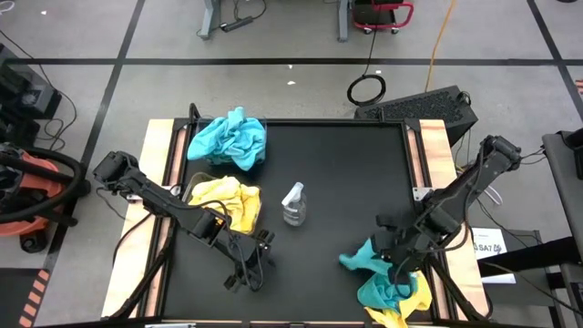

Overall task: Sort microfiber towel by color & place in baskets
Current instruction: Put the blue microfiber cloth into the top transparent bin

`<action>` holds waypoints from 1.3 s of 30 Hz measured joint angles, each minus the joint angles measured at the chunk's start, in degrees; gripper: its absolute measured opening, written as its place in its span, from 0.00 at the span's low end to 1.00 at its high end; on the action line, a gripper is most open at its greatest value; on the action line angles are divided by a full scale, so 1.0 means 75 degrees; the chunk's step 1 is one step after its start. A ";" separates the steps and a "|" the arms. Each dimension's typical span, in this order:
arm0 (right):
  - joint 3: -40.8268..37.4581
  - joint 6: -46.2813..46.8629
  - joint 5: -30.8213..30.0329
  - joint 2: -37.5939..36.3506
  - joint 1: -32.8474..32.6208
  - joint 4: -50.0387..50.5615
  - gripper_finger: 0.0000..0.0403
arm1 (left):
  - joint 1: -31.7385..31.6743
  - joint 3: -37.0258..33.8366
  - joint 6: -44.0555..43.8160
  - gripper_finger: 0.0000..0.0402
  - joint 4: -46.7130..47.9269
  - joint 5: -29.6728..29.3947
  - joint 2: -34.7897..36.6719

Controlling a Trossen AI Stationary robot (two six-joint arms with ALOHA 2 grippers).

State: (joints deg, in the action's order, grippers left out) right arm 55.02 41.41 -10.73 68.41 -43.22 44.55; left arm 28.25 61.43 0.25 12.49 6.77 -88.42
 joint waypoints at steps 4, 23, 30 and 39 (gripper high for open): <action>0.0656 -0.0589 -0.0625 -0.0024 -0.0001 0.0423 0.00 | 0.0000 0.0000 0.0008 0.63 -0.0012 -0.0655 0.0000; 0.2043 -0.3612 -0.2171 -0.0024 0.0819 -0.0054 0.00 | -0.0235 0.0000 0.1477 0.63 -0.3250 -0.3441 0.0006; 0.2043 -0.4764 -0.2154 -0.0017 0.1154 -0.1204 0.00 | -0.0545 0.0000 0.1614 0.63 -0.4288 -0.3515 0.0006; 0.2046 -0.5971 -0.2112 0.0279 0.1493 -0.2286 0.00 | -0.0849 0.0000 0.1109 0.63 -0.4810 -0.2637 0.0006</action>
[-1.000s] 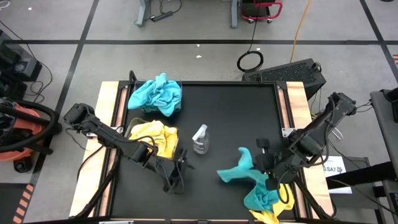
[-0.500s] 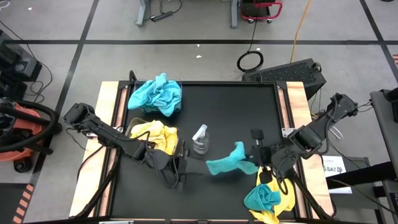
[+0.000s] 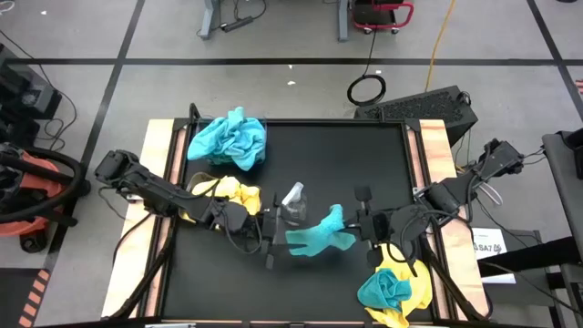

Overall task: Sort microfiber towel by color & place in baskets
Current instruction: Put the blue microfiber cloth into the top transparent bin

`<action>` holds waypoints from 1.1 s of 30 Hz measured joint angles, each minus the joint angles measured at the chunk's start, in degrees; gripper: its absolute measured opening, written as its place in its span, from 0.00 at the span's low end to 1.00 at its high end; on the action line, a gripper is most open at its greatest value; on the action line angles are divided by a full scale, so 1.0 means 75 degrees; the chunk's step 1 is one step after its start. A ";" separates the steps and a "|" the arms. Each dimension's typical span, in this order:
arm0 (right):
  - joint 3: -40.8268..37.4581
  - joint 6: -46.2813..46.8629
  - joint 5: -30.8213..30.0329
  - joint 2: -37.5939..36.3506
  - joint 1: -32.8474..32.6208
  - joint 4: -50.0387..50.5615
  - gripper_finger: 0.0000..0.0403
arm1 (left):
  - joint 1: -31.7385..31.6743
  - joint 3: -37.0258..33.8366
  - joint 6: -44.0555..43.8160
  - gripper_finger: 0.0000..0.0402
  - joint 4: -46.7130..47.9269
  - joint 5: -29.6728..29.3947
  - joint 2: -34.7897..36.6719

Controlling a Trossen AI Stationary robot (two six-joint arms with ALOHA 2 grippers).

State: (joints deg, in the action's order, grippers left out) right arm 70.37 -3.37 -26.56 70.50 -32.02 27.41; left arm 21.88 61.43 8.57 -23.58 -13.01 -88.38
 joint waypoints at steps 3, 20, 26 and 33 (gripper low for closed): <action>0.0000 -0.0286 0.0255 0.0145 0.0139 -0.0314 0.00 | -0.0093 0.0003 -0.0241 0.63 -0.0241 0.0437 -0.0162; 0.0012 -0.0895 0.0591 0.0603 0.0456 -0.1252 0.00 | -0.0238 0.0423 0.0225 0.48 -0.0659 0.0218 -0.0866; 0.0012 -0.0898 0.0594 0.0606 0.0456 -0.1272 0.02 | -0.0267 0.0423 0.0891 0.07 -0.0523 0.0449 -0.0866; 0.0012 -0.0892 0.0550 0.0603 0.0387 -0.1197 0.11 | -0.0252 0.0545 0.1695 0.03 -0.0324 0.0494 -0.0842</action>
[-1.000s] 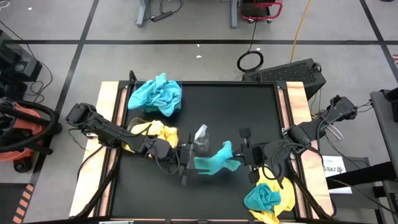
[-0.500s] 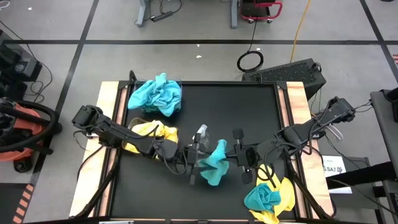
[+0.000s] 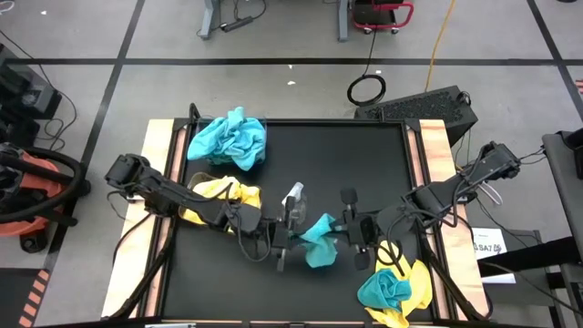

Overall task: Sort microfiber towel by color & place in baskets
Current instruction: Put the blue microfiber cloth into the top transparent bin

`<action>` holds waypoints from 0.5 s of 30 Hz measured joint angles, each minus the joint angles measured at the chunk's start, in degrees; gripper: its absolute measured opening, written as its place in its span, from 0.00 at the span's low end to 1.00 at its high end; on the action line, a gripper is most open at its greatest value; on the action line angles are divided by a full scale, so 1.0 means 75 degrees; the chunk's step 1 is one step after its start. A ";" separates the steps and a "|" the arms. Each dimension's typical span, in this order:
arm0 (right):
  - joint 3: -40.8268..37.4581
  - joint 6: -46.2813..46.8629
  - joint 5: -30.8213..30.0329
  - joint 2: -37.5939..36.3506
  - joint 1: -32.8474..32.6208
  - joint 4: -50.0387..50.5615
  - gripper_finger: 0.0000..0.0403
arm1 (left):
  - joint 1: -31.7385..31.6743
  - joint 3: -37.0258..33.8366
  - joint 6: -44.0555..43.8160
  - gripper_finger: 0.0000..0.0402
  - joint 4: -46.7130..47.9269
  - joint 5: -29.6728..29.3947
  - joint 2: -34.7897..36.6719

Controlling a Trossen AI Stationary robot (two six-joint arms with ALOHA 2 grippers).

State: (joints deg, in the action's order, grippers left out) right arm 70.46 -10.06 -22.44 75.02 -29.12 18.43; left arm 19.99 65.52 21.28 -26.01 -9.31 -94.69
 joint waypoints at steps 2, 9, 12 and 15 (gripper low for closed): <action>0.0000 0.0008 -0.0023 0.0000 -0.0063 0.0064 0.16 | 0.0000 0.0132 0.0192 0.02 0.0234 -0.0051 0.0043; 0.0000 0.0371 -0.0085 -0.0003 -0.0268 0.0612 0.39 | 0.0000 0.0479 0.0975 0.02 0.1394 -0.1018 0.0671; 0.0000 0.0629 -0.0399 -0.0003 -0.0360 0.0965 0.49 | -0.0015 0.0543 0.1381 0.02 0.1753 -0.1564 0.1172; -0.0001 0.0902 -0.0703 -0.0003 -0.0440 0.1329 0.57 | -0.0052 0.0664 0.1646 0.02 0.2004 -0.2036 0.1696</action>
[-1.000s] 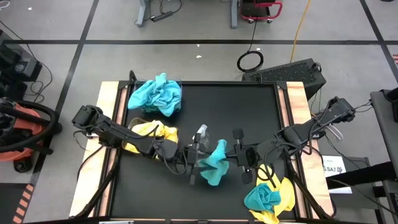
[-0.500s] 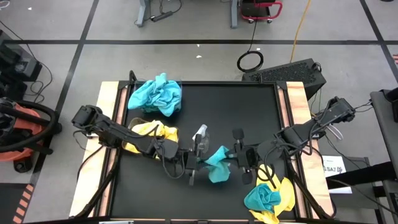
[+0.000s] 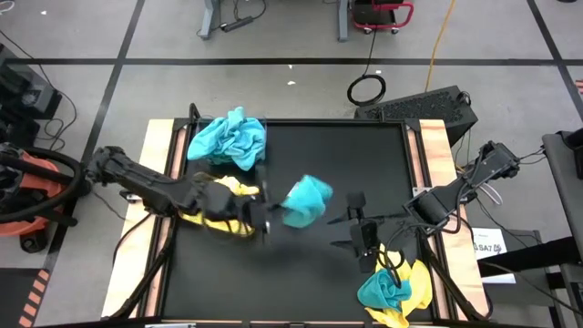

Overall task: Sort microfiber towel by color & place in baskets
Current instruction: Put the blue microfiber cloth into the top transparent bin

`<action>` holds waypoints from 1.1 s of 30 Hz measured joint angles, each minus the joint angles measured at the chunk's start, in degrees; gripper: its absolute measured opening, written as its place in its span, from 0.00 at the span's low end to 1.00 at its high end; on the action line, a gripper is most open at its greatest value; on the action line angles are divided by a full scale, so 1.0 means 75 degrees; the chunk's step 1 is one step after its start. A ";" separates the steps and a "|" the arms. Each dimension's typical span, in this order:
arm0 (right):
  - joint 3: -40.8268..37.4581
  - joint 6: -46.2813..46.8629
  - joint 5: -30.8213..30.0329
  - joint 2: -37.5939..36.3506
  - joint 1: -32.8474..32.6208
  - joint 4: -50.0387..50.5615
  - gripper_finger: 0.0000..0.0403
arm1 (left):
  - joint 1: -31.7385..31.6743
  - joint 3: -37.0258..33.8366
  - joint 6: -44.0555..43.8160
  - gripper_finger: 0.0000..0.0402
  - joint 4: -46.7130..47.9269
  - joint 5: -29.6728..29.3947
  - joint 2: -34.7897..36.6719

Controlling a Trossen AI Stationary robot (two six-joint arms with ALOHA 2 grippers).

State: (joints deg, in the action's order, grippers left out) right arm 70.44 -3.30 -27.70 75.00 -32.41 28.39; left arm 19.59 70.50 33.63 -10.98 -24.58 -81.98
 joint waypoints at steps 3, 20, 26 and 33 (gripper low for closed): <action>-0.0001 0.0341 -0.0077 0.0000 -0.0001 0.0347 0.62 | -0.0039 0.0064 0.0181 0.02 0.0214 -0.0342 0.0445; -0.0307 0.1342 -0.0067 0.0003 -0.0417 0.1263 0.65 | -0.2022 0.0073 -0.0026 0.02 0.4126 -0.2728 0.2025; -0.0502 0.1655 -0.0075 0.0003 -0.0442 0.1223 0.65 | -0.3112 0.0012 -0.0652 0.03 0.5494 -0.2652 0.2026; -0.0663 0.1726 -0.0073 0.0003 -0.0603 0.0979 0.65 | -0.4231 -0.0442 -0.1198 0.02 0.6266 -0.1957 0.2023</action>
State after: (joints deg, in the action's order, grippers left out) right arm 65.47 9.65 -28.25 75.02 -36.93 35.74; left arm -12.13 67.18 24.64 36.01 -39.26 -66.81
